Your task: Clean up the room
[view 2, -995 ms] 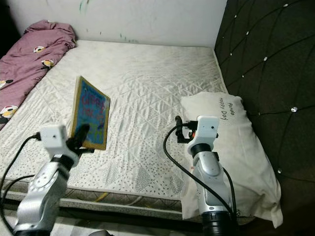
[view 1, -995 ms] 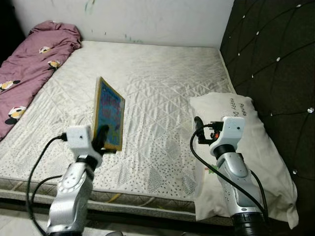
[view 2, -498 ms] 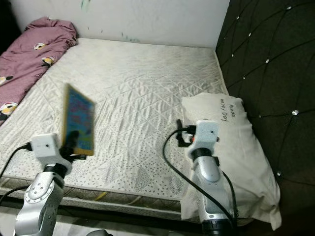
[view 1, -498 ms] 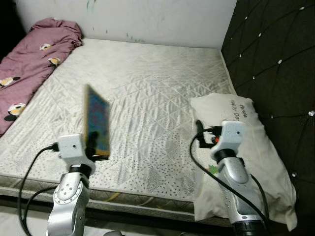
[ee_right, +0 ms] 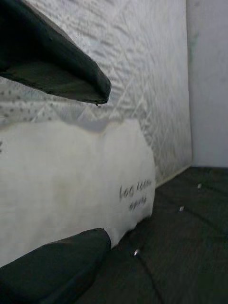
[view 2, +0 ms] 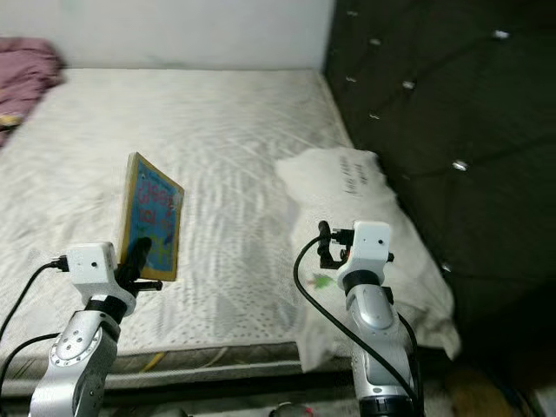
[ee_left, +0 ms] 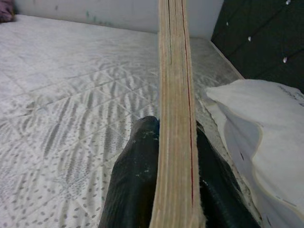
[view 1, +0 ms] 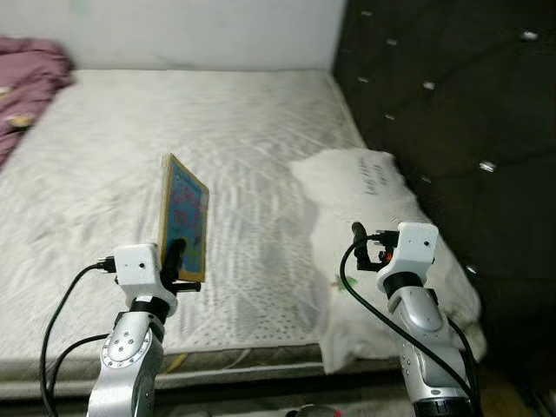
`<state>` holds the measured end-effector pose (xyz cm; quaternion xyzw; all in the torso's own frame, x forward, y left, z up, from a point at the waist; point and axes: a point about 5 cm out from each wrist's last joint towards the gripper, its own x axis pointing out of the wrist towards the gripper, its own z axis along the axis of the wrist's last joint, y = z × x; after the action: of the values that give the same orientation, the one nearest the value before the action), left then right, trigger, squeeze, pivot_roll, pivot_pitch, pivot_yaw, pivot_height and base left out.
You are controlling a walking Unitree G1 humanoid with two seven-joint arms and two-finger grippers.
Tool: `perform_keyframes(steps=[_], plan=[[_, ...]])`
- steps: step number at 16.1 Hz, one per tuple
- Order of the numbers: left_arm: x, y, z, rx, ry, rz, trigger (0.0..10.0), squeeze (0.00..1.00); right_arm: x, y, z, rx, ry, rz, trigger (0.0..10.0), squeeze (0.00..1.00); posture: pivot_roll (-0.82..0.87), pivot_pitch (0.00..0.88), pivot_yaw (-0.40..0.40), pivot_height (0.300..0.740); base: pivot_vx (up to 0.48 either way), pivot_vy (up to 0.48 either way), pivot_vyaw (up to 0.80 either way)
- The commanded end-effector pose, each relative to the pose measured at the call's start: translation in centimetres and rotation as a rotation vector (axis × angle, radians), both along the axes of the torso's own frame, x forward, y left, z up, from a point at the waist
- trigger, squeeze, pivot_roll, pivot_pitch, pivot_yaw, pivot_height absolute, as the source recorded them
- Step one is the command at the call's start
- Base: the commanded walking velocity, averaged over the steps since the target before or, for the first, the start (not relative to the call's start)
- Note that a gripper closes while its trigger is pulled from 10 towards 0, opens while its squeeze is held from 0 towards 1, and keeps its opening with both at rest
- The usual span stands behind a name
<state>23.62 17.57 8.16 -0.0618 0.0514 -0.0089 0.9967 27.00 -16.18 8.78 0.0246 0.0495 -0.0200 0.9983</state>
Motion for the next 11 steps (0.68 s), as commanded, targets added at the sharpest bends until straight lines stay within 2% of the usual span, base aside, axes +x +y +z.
perform_keyframes(steps=[1,5,11], plan=[[0.51,0.04,1.48,0.021,-0.058,0.002,10.0,0.00,0.02,0.09,0.40,0.002,-0.011,-0.001,10.0,0.00,-0.03,0.024,0.001,0.740,0.000,0.000,-0.80],[0.75,-0.18,1.98,0.025,-0.074,-0.009,10.0,0.00,0.08,0.41,0.51,0.008,-0.023,0.017,10.0,0.00,-0.03,0.031,0.004,0.740,0.000,0.000,-0.80],[0.60,-0.12,1.97,0.024,-0.067,-0.007,10.0,0.00,0.02,0.72,0.46,0.008,-0.021,0.031,10.0,0.00,-0.03,0.041,0.006,0.740,0.000,0.000,0.00]])
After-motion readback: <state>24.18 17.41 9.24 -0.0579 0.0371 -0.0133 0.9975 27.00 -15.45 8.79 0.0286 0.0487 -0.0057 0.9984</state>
